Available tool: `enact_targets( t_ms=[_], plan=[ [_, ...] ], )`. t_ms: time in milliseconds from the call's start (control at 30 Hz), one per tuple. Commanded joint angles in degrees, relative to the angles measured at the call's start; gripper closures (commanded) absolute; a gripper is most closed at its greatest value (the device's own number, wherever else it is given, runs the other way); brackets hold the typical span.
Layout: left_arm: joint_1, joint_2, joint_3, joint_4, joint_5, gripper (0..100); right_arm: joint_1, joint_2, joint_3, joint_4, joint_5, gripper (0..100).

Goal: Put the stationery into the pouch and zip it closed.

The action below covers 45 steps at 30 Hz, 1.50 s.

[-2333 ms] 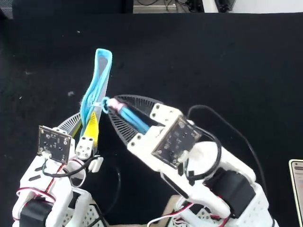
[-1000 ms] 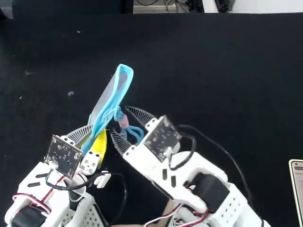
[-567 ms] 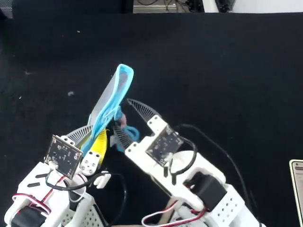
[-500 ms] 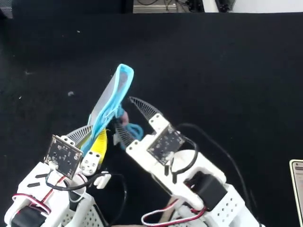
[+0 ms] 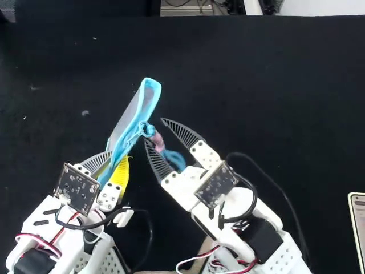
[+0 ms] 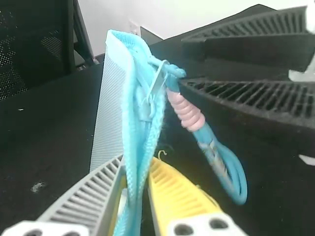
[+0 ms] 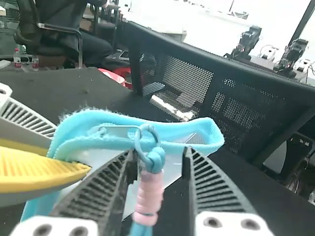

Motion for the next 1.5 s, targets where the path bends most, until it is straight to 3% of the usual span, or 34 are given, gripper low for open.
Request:
enact_targets(
  t_ms=[0, 267, 433, 633, 867, 1467],
  plan=[
    [0.66, -0.09, -2.68, -0.09, -0.26, 97, 0.97, -0.57, -0.66, 0.35, 0.70, 83.9],
    [0.66, 0.00, -2.68, -0.09, -0.26, 97, 0.70, -0.48, 0.13, -1.49, 3.52, 83.9],
    [0.66, 0.00, -2.68, -0.09, -0.26, 97, -2.46, -0.75, -1.45, 4.22, 7.38, 83.6],
    [0.66, 0.00, -2.68, -0.09, -0.26, 97, -7.21, -0.31, -3.30, 6.07, 2.29, 83.5],
    [0.66, 0.00, -2.68, 0.00, -0.26, 97, -5.45, 3.65, -0.75, -1.58, 2.20, 83.5],
    [0.75, 0.00, -2.68, 0.18, -0.26, 97, -2.11, 8.66, -5.14, -5.54, 1.85, 83.8]
  ],
)
